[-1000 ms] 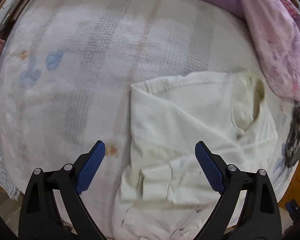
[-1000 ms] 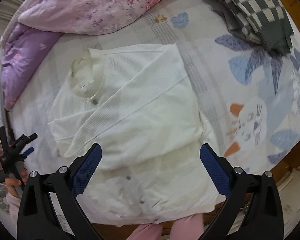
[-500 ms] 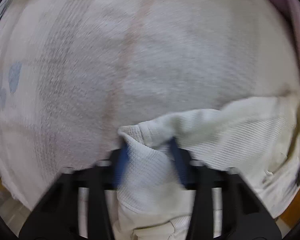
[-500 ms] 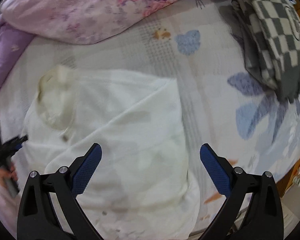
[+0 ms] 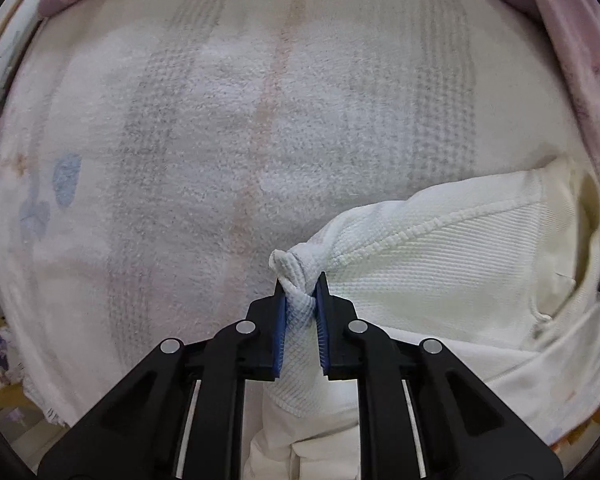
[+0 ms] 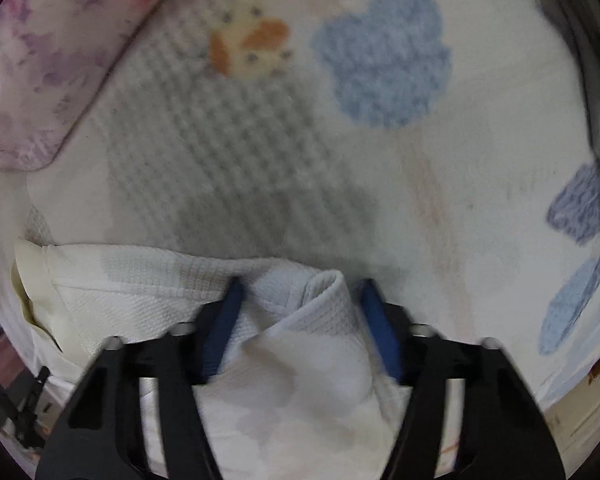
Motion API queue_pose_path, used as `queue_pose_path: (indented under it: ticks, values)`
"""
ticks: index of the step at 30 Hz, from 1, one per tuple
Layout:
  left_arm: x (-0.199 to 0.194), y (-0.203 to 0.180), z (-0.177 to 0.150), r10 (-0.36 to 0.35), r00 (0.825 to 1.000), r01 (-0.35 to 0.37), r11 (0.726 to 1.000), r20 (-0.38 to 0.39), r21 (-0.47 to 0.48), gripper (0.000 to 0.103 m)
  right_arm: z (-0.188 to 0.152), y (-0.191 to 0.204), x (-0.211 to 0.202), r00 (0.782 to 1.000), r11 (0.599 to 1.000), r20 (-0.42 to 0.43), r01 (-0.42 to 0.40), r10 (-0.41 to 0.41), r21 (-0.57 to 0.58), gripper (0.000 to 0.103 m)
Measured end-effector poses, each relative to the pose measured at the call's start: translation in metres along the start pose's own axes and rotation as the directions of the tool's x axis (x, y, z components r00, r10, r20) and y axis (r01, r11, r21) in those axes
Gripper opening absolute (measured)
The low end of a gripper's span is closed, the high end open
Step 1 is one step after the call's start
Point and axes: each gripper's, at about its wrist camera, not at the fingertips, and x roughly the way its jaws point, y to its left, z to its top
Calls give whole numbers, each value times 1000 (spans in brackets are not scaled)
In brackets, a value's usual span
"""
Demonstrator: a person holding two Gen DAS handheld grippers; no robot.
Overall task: Fold large clothes
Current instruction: 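Lower both tools and grasp the jacket hem corners, then lift the hem with both tools and fold it up toward the collar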
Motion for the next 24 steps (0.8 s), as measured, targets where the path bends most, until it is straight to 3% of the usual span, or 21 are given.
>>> queue_pose_path:
  ticks: [1, 4, 7, 12, 18, 24]
  values:
    - [1, -1, 1, 15, 1000, -15, 1000, 2, -6, 13, -2, -2, -5, 1000, 1000, 26, -7, 7, 10, 18]
    - [-1, -6, 1, 52, 999, -51, 998, 18, -28, 13, -11, -6, -19, 998, 998, 56, -42, 39, 51, 10]
    - [-14, -16, -11, 82, 995, -79, 996, 60, -47, 13, -23, 3, -33, 995, 1000, 99, 13, -11, -15, 10]
    - [-46, -30, -41, 142, 980, -138, 990, 143, -33, 13, -49, 4, -68, 983, 999, 185, 3, -10, 38, 9]
    - [-91, -38, -56, 121, 971, -128, 992, 205, 18, 13, -92, -3, -108, 968, 999, 250, 9, -18, 37, 9]
    - [-124, -26, -94, 110, 958, -117, 993, 267, 11, 12, -144, 6, -146, 930, 999, 366, 37, -30, -11, 9]
